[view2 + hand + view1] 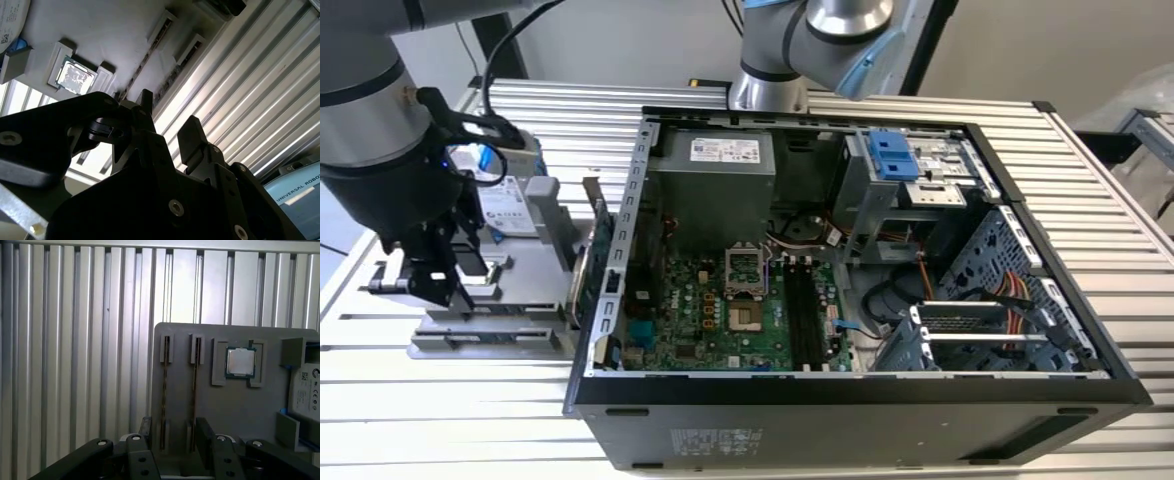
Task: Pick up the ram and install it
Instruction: 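Pick up the ram and move it above insertion slot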
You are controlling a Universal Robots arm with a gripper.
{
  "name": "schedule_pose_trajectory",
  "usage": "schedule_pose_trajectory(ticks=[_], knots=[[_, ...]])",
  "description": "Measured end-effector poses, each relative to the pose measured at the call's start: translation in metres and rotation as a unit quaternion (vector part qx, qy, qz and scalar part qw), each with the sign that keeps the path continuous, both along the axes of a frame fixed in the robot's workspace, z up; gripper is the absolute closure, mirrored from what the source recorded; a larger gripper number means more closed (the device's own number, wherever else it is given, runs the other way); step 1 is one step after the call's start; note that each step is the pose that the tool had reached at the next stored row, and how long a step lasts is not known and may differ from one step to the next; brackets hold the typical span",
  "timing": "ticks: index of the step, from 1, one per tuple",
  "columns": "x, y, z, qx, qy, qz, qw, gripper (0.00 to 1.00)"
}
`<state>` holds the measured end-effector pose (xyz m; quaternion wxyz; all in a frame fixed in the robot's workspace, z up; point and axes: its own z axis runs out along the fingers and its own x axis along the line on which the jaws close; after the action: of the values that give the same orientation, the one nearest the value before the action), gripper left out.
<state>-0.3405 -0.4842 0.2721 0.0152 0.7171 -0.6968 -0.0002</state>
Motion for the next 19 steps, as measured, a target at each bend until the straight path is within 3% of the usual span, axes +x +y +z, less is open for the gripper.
schedule_pose_trajectory(ticks=[9, 19], knots=[[-0.0016, -0.0017, -0.0068, 0.0001, -0.0001, 0.000, 1.0000, 0.00], [-0.0021, -0.0076, -0.0115, 0.0001, -0.0001, -0.005, 1.0000, 0.00]])
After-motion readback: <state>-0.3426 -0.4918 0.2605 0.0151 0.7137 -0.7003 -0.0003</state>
